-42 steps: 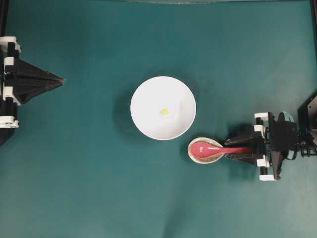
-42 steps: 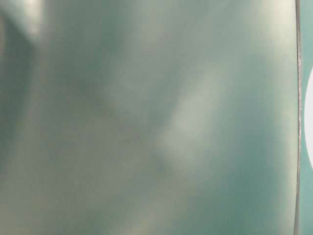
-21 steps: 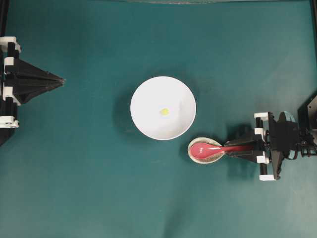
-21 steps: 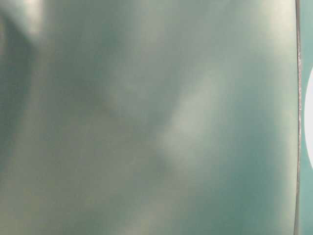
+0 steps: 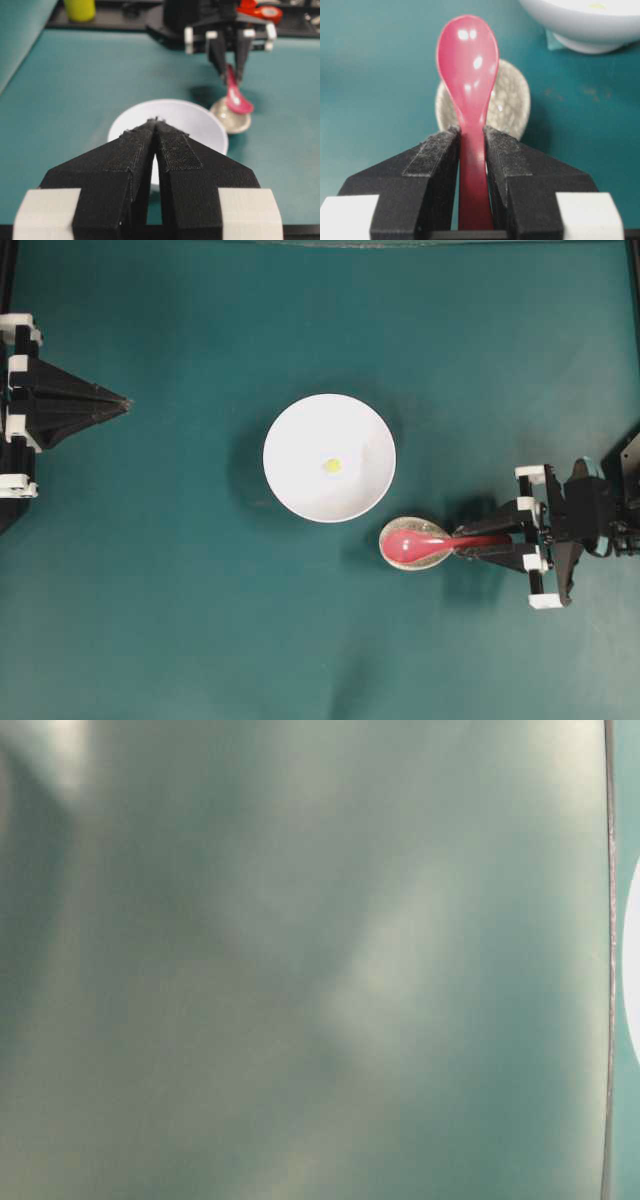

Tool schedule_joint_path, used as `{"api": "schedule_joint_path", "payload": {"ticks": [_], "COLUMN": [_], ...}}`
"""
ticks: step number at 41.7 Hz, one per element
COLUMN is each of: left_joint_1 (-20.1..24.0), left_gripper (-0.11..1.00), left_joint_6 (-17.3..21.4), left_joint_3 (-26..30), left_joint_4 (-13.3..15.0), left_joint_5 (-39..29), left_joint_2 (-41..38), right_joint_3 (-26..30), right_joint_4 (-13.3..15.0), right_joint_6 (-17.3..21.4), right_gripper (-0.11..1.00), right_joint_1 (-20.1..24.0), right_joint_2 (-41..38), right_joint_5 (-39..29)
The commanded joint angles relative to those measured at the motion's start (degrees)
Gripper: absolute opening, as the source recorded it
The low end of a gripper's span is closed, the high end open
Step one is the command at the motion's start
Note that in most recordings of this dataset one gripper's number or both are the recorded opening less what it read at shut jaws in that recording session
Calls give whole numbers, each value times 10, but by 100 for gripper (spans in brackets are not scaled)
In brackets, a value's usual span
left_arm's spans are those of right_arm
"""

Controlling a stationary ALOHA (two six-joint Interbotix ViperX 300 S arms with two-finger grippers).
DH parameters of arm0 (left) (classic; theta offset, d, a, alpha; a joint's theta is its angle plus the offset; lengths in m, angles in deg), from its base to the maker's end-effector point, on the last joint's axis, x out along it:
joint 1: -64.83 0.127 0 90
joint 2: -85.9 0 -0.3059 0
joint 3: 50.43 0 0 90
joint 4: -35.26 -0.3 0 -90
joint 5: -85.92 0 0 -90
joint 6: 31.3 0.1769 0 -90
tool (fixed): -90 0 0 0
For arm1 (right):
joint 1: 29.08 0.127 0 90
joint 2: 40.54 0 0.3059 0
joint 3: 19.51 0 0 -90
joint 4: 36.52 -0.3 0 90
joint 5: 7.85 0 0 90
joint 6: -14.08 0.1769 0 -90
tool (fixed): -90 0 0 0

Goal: Scoop the yellow hexagonal prism block from the bowl with a spoon using the right arm.
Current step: 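Lift the pink spoon and carry it over the white bowl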

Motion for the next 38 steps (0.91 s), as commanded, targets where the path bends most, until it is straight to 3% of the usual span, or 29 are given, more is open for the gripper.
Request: {"api": "schedule_joint_path", "payload": {"ticks": [1, 10, 22, 31, 38], "left_joint_1": [1, 1, 2, 2, 1], "left_gripper": [0, 0, 0, 0, 0], "left_joint_6": [0, 0, 0, 0, 0], "left_joint_3": [6, 6, 7, 7, 7], "left_joint_4": [-2, -2, -2, -2, -2], "left_joint_5": [6, 7, 7, 6, 5], "left_joint_2": [-4, -5, -4, -3, -3], "right_joint_3": [7, 26, 83, 171, 244], "right_joint_4": [0, -1, 1, 2, 3], "right_joint_6": [-1, -4, -23, -68, -84], "right_gripper": [22, 22, 22, 22, 22], "right_joint_1": [-7, -44, -130, -209, -257], "right_joint_2": [44, 141, 223, 252, 250], "right_joint_5": [-25, -146, -345, -540, -654]}}
